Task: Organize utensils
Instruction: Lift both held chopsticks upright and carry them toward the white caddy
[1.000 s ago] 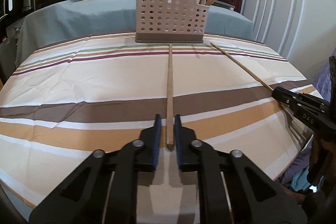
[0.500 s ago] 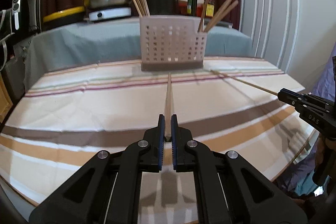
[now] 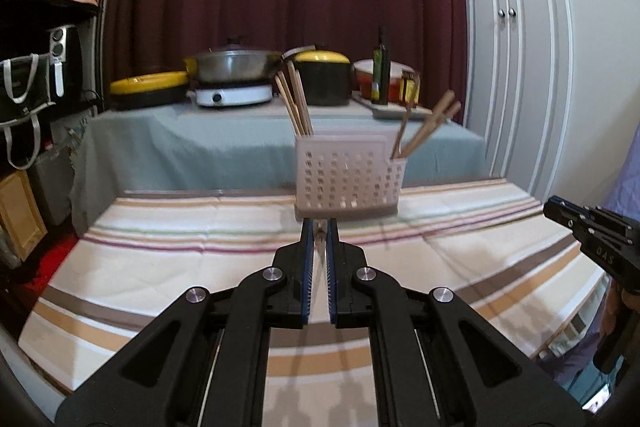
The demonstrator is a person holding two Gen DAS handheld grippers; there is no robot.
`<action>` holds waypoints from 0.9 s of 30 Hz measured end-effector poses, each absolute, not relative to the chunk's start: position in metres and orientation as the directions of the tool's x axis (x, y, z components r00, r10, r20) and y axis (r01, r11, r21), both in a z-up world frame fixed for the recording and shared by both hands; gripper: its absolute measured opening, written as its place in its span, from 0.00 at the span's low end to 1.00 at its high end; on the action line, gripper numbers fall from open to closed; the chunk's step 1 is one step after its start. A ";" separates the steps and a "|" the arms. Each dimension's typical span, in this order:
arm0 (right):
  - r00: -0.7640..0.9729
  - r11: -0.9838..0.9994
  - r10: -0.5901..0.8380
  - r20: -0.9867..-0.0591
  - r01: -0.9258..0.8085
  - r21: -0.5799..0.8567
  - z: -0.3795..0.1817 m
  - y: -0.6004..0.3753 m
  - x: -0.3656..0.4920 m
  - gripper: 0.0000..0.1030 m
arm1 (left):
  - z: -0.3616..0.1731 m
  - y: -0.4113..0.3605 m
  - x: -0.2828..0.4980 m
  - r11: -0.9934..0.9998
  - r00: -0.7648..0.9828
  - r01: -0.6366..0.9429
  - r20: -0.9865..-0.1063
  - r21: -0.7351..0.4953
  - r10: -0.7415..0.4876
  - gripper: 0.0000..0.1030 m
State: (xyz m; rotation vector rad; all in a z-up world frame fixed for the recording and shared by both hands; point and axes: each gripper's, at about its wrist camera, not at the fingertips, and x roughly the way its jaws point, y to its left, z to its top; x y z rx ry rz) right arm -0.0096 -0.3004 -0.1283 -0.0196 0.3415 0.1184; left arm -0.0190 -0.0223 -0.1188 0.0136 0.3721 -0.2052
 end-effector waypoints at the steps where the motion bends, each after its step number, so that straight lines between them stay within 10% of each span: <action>1: 0.939 0.993 0.113 -0.326 -0.120 0.000 -0.124 -0.300 -0.010 0.06 | -0.113 -0.020 -0.020 0.980 0.916 0.198 -0.351 -0.026 -0.194 0.06; 27: 0.953 0.991 0.110 -0.282 -0.126 -0.038 -0.083 -0.290 0.034 0.06 | -0.084 -0.011 0.013 0.986 0.942 0.162 -0.292 -0.033 -0.165 0.06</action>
